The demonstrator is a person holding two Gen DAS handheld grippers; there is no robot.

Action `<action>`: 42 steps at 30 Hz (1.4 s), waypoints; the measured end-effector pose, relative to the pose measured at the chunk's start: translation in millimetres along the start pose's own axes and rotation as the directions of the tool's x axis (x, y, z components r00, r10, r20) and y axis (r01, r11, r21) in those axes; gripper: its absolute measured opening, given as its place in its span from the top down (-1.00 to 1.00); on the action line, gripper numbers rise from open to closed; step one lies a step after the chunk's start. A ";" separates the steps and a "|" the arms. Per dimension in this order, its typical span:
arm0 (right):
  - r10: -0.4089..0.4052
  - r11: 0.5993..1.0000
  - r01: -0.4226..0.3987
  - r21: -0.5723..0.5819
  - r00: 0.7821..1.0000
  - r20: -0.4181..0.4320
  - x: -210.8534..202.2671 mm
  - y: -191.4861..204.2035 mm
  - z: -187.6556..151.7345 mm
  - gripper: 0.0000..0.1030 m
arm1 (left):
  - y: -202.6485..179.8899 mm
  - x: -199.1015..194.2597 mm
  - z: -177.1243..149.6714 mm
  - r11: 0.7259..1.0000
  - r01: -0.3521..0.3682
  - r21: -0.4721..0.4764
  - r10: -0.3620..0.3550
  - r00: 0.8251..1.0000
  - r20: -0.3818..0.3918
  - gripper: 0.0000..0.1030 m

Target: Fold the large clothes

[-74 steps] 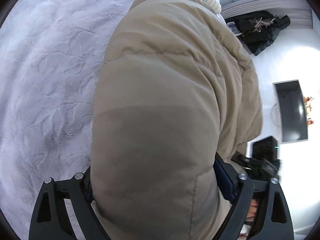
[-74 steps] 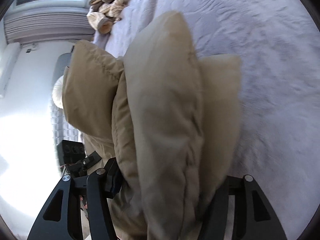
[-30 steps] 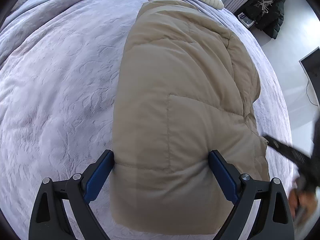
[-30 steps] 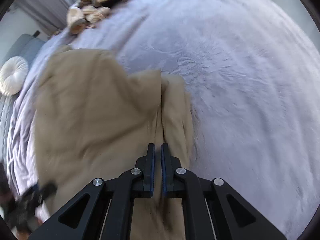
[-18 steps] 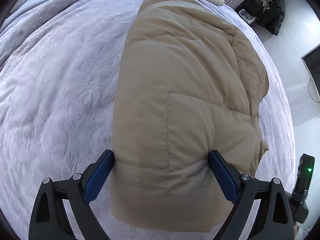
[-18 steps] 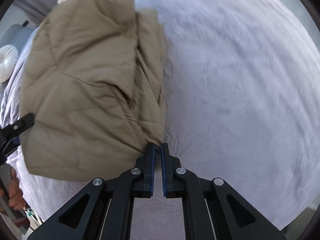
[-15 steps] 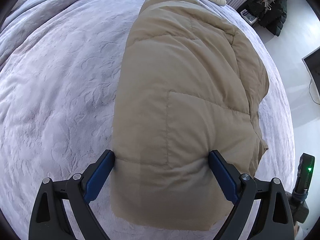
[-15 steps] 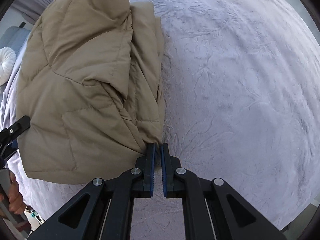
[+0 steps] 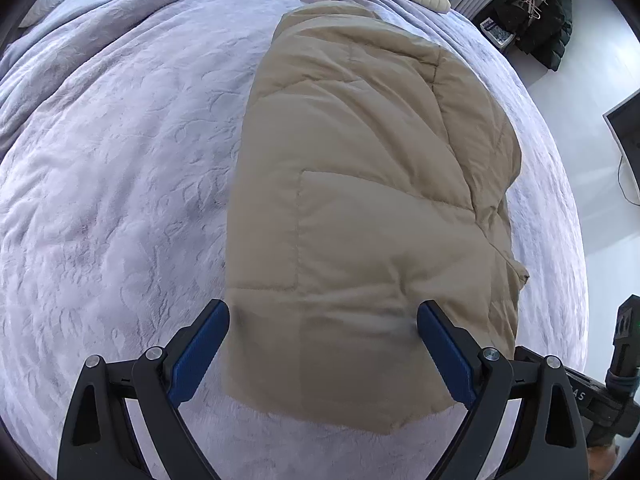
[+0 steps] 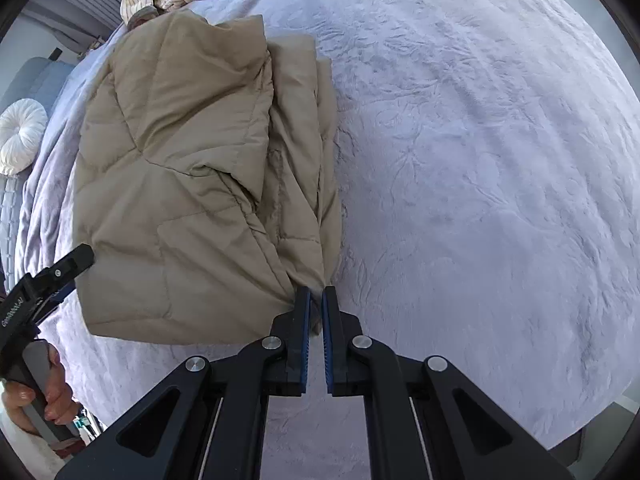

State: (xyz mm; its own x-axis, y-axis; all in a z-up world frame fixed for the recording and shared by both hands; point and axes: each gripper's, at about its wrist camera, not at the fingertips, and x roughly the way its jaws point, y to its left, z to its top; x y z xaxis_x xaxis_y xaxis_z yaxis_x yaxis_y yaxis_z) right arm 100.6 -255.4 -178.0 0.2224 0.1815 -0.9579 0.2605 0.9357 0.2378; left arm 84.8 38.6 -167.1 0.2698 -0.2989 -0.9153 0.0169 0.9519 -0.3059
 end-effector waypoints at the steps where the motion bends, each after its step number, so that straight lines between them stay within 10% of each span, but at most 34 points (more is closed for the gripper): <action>1: 0.008 1.000 -0.008 0.006 1.000 0.002 -4.0 -1.1 -3.4 0.88 | -0.4 -2.3 -0.8 1.000 0.001 0.002 -0.001 1.000 0.001 -0.85; 37: 0.093 0.990 -0.088 -0.113 0.995 0.038 -92.8 70.9 -22.1 0.83 | -26.6 -128.5 -40.5 0.983 -0.165 0.084 0.157 0.983 0.097 -1.00; 42: 0.085 0.988 -0.072 -0.138 0.992 0.093 -112.6 80.0 -23.8 -0.49 | -26.8 -145.0 -38.2 0.978 -0.195 0.068 0.185 0.973 0.141 -1.00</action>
State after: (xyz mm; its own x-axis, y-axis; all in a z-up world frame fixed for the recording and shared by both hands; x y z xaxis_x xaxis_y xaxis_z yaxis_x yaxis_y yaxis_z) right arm 74.0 -193.8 -55.0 0.3305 0.2313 -0.9150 0.1115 0.9531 0.2812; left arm 8.5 53.9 -36.1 0.4012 -0.1057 -0.9099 0.0296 0.9943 -0.1024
